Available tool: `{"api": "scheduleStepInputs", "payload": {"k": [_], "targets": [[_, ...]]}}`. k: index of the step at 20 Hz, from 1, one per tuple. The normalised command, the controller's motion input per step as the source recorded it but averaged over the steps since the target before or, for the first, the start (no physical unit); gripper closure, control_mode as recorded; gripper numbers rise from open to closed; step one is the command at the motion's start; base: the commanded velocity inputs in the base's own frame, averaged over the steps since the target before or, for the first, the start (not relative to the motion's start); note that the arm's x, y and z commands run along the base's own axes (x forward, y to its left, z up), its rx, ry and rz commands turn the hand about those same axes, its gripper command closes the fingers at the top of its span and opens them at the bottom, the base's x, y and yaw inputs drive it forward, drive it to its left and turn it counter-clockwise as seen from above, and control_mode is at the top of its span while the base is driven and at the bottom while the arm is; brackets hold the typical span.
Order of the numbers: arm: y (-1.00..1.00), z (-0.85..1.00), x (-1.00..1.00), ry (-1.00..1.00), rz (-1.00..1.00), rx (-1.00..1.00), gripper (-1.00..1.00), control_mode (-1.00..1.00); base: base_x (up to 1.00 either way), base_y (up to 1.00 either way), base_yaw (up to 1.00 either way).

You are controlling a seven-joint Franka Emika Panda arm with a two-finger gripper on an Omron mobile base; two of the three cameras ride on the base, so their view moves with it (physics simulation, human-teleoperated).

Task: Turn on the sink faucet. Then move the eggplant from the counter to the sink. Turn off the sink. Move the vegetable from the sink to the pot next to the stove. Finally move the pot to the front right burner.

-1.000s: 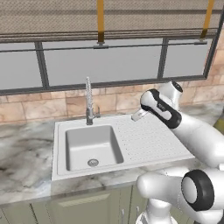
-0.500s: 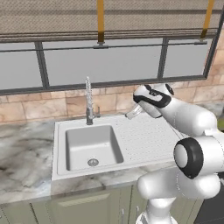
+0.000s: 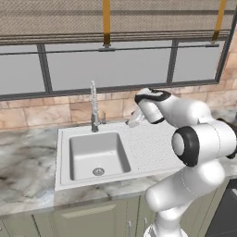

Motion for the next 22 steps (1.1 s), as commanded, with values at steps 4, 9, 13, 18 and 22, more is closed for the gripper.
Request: {"api": "scheduleStepInputs", "payload": {"k": [4,9,13,18,22], "targets": [[0.1,0.0,0.2,-0.04,0.11,0.07,-1.0,-1.0,0.0,0.0,0.0],[0.13,-0.01,0.27,-0.06,0.13,0.07,-1.0,-1.0,0.0,0.0,0.0],[0.19,-0.13,0.39,-0.09,0.13,0.04,-1.0,-1.0,0.0,0.0,0.0],[0.26,-0.19,0.36,-0.08,0.11,0.01,-1.0,-1.0,0.0,0.0,0.0],[0.21,-0.19,0.38,-0.06,0.09,0.01,-1.0,-1.0,0.0,0.0,0.0]]}}
